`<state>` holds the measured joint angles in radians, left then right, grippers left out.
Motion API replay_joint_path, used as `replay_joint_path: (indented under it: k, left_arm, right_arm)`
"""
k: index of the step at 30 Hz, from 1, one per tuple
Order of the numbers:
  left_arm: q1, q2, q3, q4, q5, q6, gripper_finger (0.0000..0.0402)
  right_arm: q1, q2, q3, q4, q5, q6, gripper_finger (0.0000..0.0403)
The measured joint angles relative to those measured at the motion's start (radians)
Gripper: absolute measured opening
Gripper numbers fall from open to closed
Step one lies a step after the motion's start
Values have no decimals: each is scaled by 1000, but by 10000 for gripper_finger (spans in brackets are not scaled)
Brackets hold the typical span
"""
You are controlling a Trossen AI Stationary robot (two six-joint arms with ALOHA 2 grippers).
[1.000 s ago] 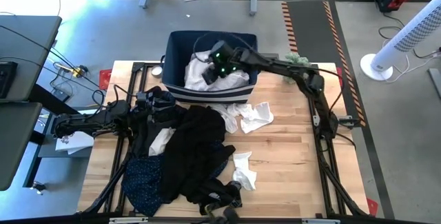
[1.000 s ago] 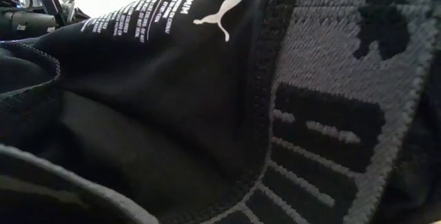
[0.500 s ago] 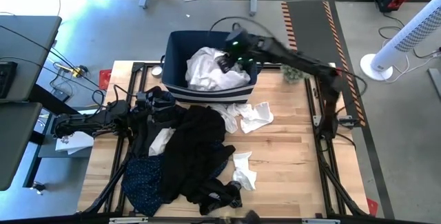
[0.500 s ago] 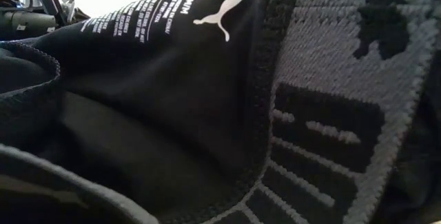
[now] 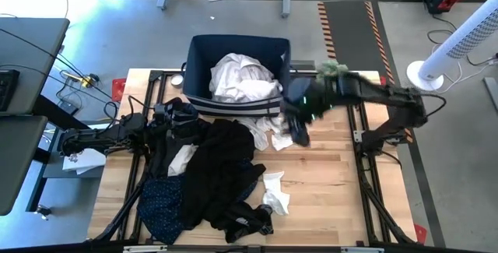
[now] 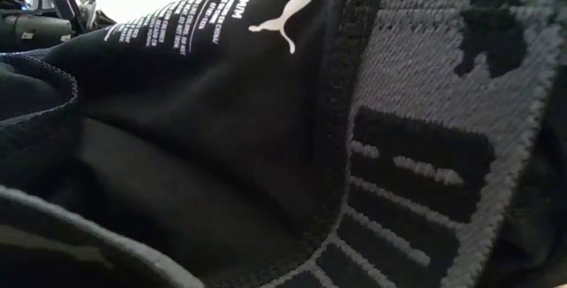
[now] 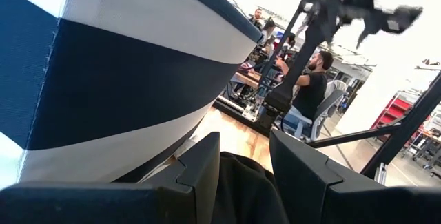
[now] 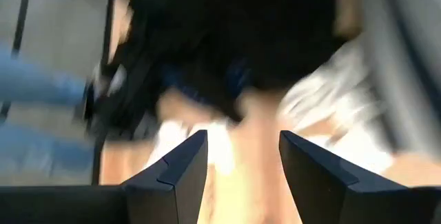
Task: Sort clothes
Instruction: Put the bottom right white sock into the laundry bin
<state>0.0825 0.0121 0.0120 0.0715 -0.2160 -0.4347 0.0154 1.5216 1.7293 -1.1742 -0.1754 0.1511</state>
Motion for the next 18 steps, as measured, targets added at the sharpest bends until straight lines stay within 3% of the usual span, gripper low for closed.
replay_joint_path:
  k: [4, 10, 18]
  left_arm:
    - [0, 0, 0, 0, 0, 0, 126]
    - [0, 0, 0, 0, 0, 0, 126]
    - [0, 0, 0, 0, 0, 0, 126]
  right_arm:
    - [110, -34, -252, 143, -68, -2, 176]
    - [208, 0, -519, 530, -137, 8, 176]
    - [275, 156, -594, 757, -95, 32, 201]
